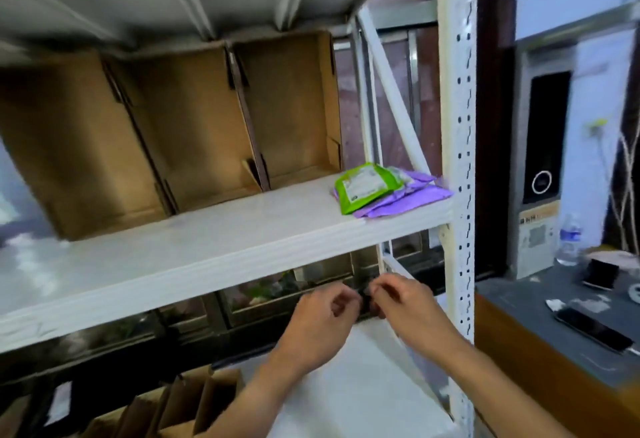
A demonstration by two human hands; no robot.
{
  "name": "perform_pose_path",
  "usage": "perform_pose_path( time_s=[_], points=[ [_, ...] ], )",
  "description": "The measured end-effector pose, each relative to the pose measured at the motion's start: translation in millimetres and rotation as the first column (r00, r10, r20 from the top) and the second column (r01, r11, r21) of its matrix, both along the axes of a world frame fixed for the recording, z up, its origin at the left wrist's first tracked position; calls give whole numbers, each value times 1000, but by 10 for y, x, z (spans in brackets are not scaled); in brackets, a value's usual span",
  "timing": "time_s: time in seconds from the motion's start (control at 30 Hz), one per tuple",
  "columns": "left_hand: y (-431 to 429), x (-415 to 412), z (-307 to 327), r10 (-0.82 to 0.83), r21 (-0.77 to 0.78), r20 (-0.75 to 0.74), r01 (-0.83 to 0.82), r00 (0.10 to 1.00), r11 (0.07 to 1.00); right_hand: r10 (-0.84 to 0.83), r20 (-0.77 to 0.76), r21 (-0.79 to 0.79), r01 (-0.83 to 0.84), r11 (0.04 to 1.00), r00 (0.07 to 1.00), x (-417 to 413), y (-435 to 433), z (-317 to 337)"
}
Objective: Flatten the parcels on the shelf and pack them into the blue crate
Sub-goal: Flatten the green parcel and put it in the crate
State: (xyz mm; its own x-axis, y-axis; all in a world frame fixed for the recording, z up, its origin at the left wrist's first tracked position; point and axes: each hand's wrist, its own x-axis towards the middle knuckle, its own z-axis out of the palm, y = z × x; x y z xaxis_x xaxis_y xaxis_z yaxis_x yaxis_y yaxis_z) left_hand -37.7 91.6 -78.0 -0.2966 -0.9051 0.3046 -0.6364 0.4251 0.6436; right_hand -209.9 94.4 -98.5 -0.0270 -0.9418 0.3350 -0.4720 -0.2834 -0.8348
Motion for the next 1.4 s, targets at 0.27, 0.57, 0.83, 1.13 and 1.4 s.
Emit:
perform_pose_path(
  time_s=[0.27, 0.57, 0.83, 1.13, 1.4],
  points=[
    [-136, -191, 1103, 27, -298, -84, -51, 996, 953, -158, -181, -368, 82, 926, 971, -65, -201, 1119],
    [-735, -401, 1147, 198, -199, 297, -142, 934, 970, -331, -519, -244, 235, 941, 788, -346, -875, 1437],
    [-889, -409, 1027, 159, -131, 307, -124, 938, 984, -285, -657, -196, 208, 958, 698, -382, -1095, 1502],
    [-854, 113, 1040, 208, -119, 374, -176, 904, 977, -73, -630, -61, 45, 997, 773, 239, -1194, 1447],
    [-678, 847, 1066, 325, -138, 401, -294, 856, 946, 48, -648, -29, -88, 996, 760, 1020, -1110, 1376]
  ],
)
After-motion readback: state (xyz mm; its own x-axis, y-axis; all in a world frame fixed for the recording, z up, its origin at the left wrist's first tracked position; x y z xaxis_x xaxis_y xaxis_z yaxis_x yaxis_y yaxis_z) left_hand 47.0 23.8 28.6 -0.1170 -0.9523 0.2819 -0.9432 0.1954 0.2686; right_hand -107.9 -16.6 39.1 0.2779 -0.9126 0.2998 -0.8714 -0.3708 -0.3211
